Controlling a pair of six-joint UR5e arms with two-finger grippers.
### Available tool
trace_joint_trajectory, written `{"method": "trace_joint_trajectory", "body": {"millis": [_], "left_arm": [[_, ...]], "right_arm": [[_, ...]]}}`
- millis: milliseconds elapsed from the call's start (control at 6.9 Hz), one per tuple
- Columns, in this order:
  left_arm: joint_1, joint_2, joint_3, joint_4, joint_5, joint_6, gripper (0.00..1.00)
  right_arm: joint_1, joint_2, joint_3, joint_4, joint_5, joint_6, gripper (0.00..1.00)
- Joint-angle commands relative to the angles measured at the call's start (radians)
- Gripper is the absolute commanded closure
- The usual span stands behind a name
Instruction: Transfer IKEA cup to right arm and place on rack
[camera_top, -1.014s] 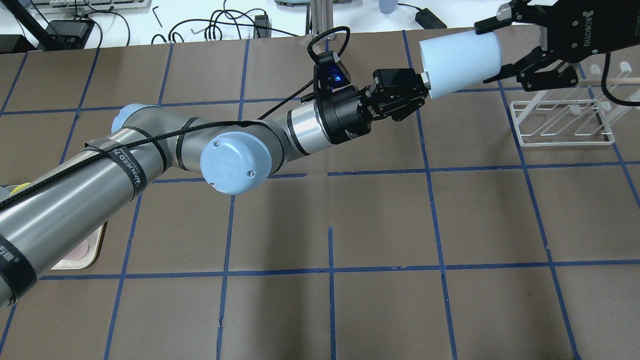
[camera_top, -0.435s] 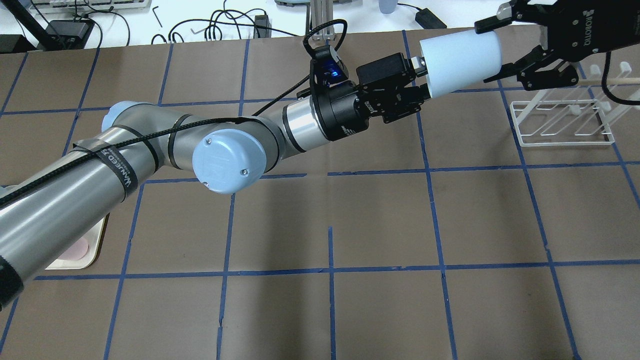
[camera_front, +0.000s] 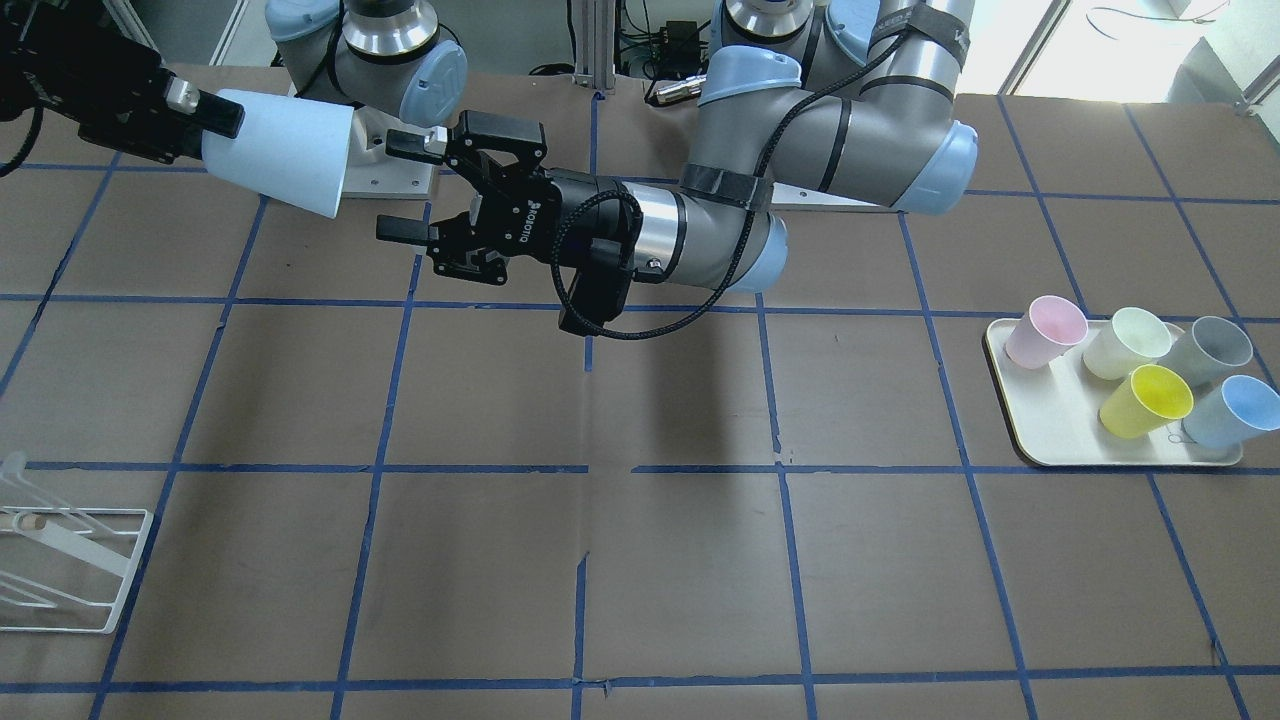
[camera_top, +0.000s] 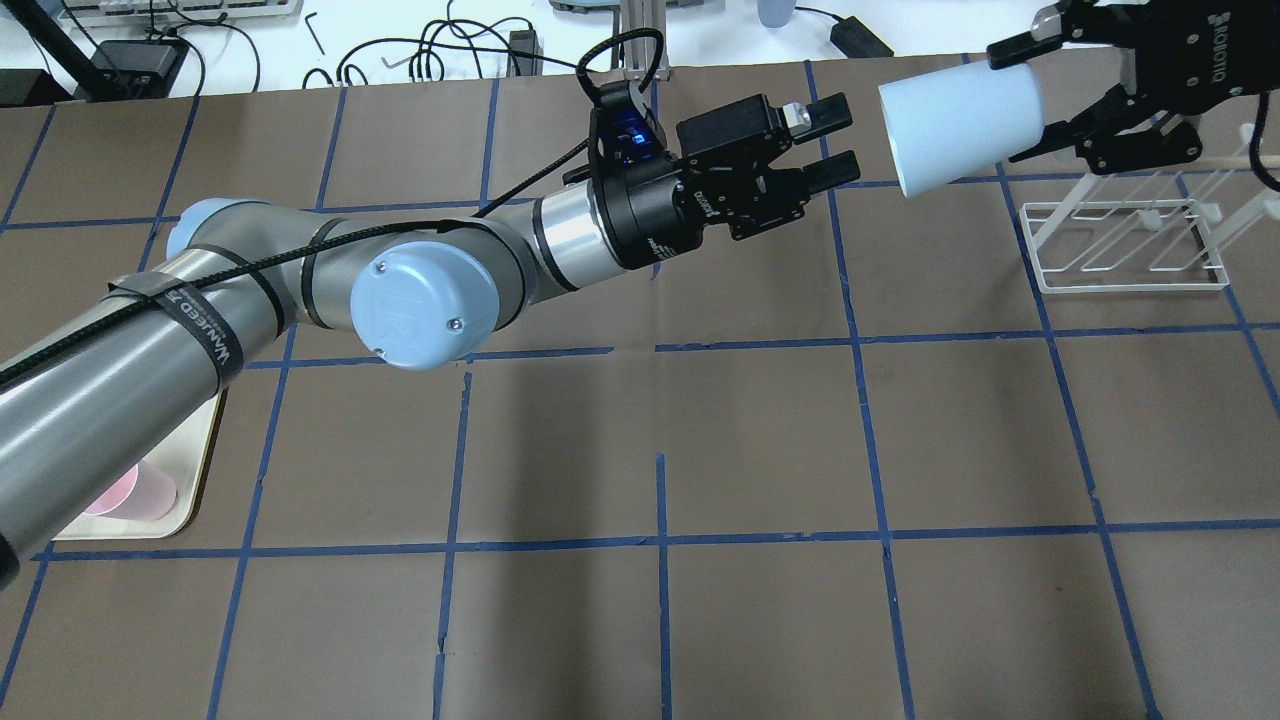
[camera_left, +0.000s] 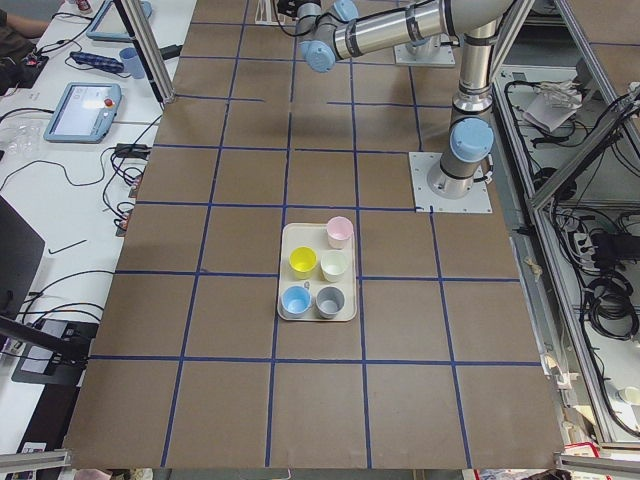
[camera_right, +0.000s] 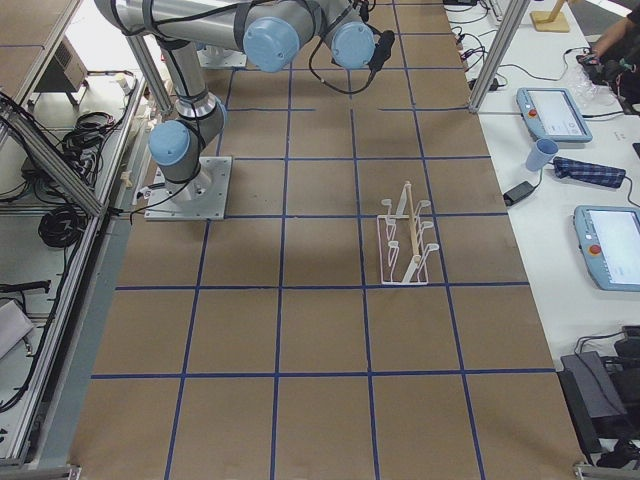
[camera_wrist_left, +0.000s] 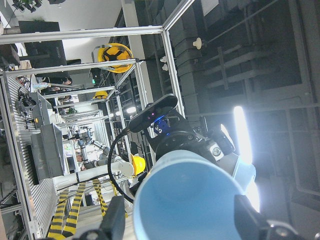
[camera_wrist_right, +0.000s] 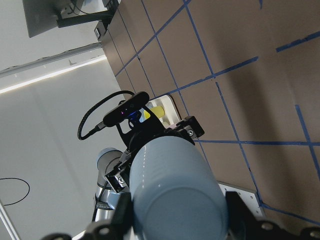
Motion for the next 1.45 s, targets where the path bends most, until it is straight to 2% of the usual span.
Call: {"method": "trace_joint_trajectory", "body": {"millis": [0,290,580,725,870,1014,1159,1304], "left_arm": [[0.039,-0.005,0.000,0.002,0.056,-0.003,0.20],[0.169,0.016,0.002,0.007,0.320,-0.027,0.19],[0.278,0.016,0.015,0.013,0.540,-0.079,0.16],[0.321,0.016,0.043,0.011,0.679,-0.099,0.16],[0.356,0.018,0.087,0.013,0.822,-0.169,0.15],[0.384,0.018,0.141,0.030,0.978,-0.249,0.14],[0.410,0.019,0.188,0.062,1.128,-0.329,0.10],[0.424,0.021,0.225,0.130,1.318,-0.413,0.07]], "right_arm": [[-0.046,0.002,-0.043,-0.051,-0.099,0.000,0.52],[-0.058,-0.001,-0.083,-0.243,-0.301,0.026,0.52],[-0.057,-0.001,-0.083,-0.530,-0.548,0.013,0.55],[-0.057,-0.002,-0.080,-0.574,-0.584,0.002,0.56],[-0.051,0.016,-0.068,-0.654,-0.693,-0.060,0.58],[-0.051,0.031,-0.065,-0.674,-0.740,-0.091,0.58],[-0.051,0.056,-0.062,-0.709,-0.754,-0.108,0.60],[-0.051,0.101,-0.060,-0.770,-0.759,-0.111,0.63]]}}
